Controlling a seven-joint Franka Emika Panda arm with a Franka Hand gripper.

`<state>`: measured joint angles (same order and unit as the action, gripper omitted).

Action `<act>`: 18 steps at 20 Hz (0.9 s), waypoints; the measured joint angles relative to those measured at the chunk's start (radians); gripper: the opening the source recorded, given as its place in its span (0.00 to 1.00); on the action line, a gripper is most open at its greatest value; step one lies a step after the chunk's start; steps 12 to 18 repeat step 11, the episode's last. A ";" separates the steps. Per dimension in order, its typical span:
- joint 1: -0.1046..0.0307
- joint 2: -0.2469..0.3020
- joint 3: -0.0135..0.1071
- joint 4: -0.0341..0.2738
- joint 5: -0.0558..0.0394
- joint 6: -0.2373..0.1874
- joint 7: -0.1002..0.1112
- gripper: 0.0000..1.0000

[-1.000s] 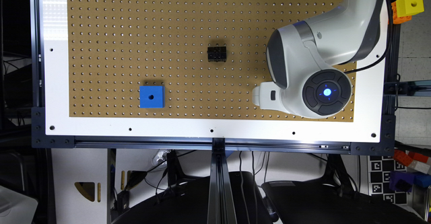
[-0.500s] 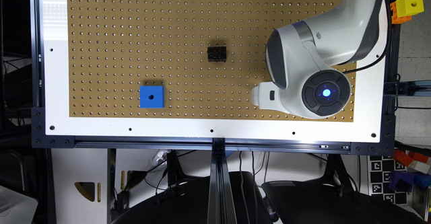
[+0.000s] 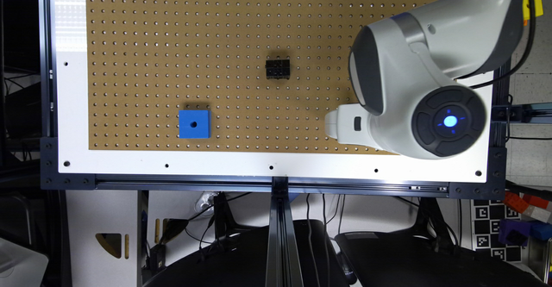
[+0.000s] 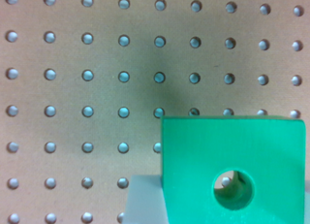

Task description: Pick up green block.

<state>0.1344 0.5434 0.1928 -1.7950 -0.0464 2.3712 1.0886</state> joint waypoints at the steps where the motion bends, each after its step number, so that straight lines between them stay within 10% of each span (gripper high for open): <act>1: 0.000 -0.010 0.000 0.000 0.0000 -0.010 0.001 0.00; 7: 0.000 -0.090 0.006 0.000 0.0000 -0.087 0.011 0.00; 18: 0.000 -0.089 0.006 -0.001 0.0000 -0.088 0.012 0.00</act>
